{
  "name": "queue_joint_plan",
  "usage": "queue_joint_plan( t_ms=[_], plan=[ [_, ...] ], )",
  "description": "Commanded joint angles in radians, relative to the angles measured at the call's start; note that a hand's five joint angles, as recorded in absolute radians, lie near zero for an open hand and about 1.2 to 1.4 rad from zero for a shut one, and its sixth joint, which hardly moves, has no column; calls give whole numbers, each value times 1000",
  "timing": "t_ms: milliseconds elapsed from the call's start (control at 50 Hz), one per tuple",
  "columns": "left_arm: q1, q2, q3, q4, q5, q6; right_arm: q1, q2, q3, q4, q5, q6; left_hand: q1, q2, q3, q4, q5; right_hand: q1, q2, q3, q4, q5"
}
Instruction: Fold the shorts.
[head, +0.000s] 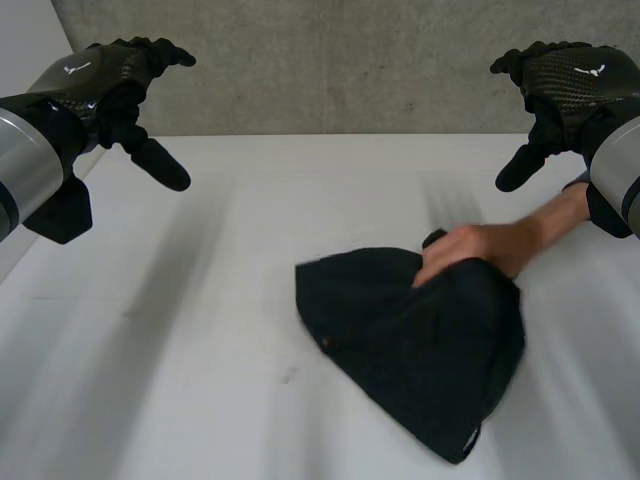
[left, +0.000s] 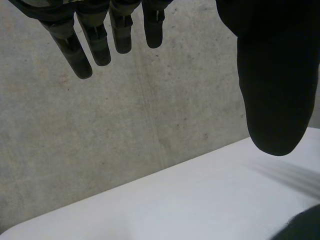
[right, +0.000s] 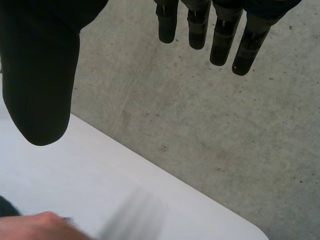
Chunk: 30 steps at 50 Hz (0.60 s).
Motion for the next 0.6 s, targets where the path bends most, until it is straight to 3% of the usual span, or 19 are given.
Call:
queue_joint_plan(
  t_ms=[20, 600],
  plan=[
    [-1, 8, -16, 33, -2, 1, 0, 0, 0, 0, -1, 0, -17, -28, -42, -33, -42, 37, -36, -40, -61, -65],
    [-8, 0, -23, 38, 0, 6, 2, 9, 15, -18, -4, -23, -17, -28, -42, -33, -42, 37, -36, -40, -61, -65]
  ],
)
